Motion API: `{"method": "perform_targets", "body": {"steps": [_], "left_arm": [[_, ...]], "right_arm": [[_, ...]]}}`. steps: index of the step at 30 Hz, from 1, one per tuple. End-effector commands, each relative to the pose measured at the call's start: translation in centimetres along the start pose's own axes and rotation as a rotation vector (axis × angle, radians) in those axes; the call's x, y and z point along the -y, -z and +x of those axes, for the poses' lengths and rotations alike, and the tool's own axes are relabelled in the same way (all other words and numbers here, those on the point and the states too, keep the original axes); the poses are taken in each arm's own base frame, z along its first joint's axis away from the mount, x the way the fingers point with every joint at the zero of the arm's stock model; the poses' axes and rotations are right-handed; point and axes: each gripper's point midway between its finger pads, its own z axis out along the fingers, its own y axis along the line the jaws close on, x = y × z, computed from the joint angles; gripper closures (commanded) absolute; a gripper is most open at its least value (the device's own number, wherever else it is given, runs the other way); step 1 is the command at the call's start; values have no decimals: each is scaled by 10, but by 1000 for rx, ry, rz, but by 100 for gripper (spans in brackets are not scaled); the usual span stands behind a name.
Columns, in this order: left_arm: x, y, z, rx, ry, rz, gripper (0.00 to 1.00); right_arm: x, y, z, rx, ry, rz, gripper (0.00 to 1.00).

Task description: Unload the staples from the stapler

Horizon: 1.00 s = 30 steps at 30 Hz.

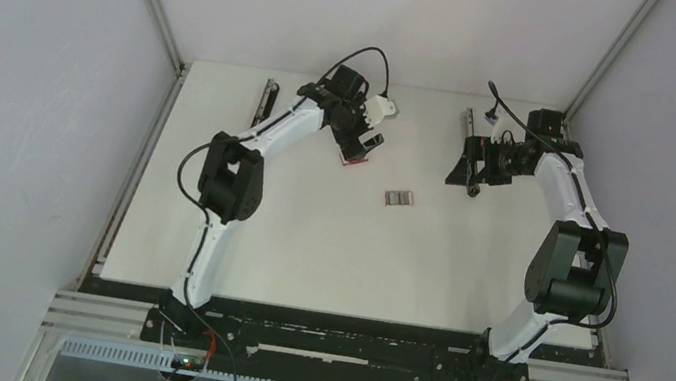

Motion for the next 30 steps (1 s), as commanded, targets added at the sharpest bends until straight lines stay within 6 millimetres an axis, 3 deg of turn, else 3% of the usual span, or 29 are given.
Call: {"method": "perform_targets", "body": {"steps": [1,3,5,11,16,24,30], "left_arm": [[4,2,-10,41,33,71,0],[-2,-4,-9,34,77,41,0],[-20,-6,0,28,166,14,0],[-23,-24,3,55,345,38,0],[-30,-26,-1,69,384,21,0],[-5,-33,9,30,460,115,0],[0,-36,13,22,486,123,4]], "right_arm": [[-10,12,-15,54,23,-16,0],[-9,11,-15,52,20,-17,0],[-8,10,-14,49,17,-14,0],[-8,10,-14,48,14,-12,0],[-8,9,-13,47,10,-17,0],[-11,12,-16,58,11,-21,0],[-14,11,-16,59,5,-36,0]]}}
